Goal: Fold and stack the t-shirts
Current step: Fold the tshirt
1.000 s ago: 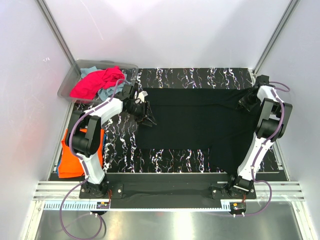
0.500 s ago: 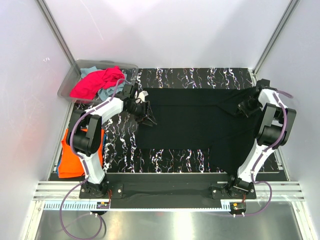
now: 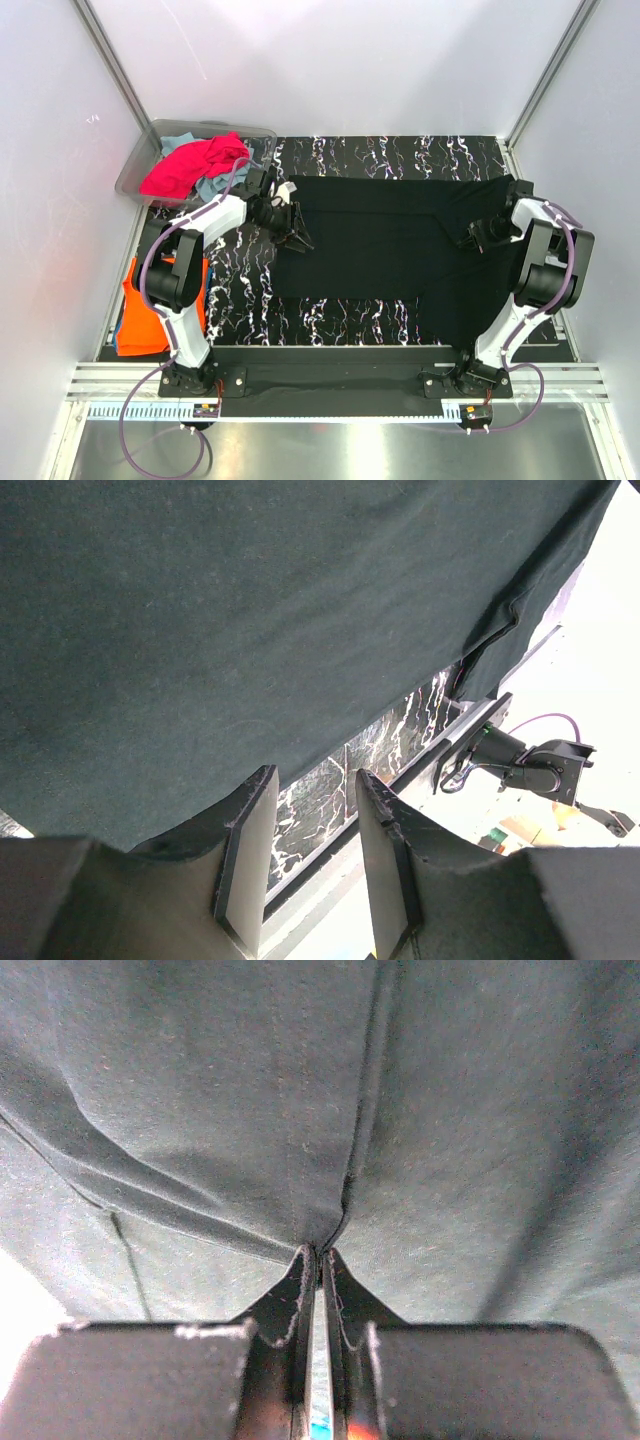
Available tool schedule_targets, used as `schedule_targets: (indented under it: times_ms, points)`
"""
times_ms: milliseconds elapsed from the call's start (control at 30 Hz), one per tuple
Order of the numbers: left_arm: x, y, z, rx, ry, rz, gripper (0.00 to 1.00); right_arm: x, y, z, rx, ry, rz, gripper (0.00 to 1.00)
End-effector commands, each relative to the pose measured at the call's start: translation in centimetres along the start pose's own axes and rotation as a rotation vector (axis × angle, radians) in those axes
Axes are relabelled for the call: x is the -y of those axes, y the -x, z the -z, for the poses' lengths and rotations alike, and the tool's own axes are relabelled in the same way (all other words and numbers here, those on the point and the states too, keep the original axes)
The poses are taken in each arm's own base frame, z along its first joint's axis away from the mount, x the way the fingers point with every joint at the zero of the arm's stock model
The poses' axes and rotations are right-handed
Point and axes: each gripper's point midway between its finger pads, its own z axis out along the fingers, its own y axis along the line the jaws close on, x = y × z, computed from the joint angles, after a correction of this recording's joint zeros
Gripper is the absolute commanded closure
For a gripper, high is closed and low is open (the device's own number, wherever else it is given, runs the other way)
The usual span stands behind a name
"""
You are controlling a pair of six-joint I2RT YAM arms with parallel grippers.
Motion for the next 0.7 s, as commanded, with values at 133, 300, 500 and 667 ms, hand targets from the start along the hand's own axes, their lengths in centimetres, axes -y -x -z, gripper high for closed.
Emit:
schedule_targets:
  times_ms: [133,300,500,667]
  points:
    - [1.2,1.7,0.9,0.036,-0.042,-0.033,0.58,-5.5,-3.3,4.1,-0.127,0.263,-0.093,0.89]
    - [1.4,2.3,0.7,0.039,-0.046,-0.029,0.58,-5.8,-2.5,7.0,-0.022,0.309,-0.002,0.56]
    - [1.5,2.1,0.8,0.038,-0.051,-0.041,0.58,-4.5,0.0,9.1,0.104,0.249,0.172,0.41]
    - [1.2,1.8,0.6,0.023,-0.058,-0.020,0.58,-1.7,7.2,9.8,0.365,0.082,0.260,0.39]
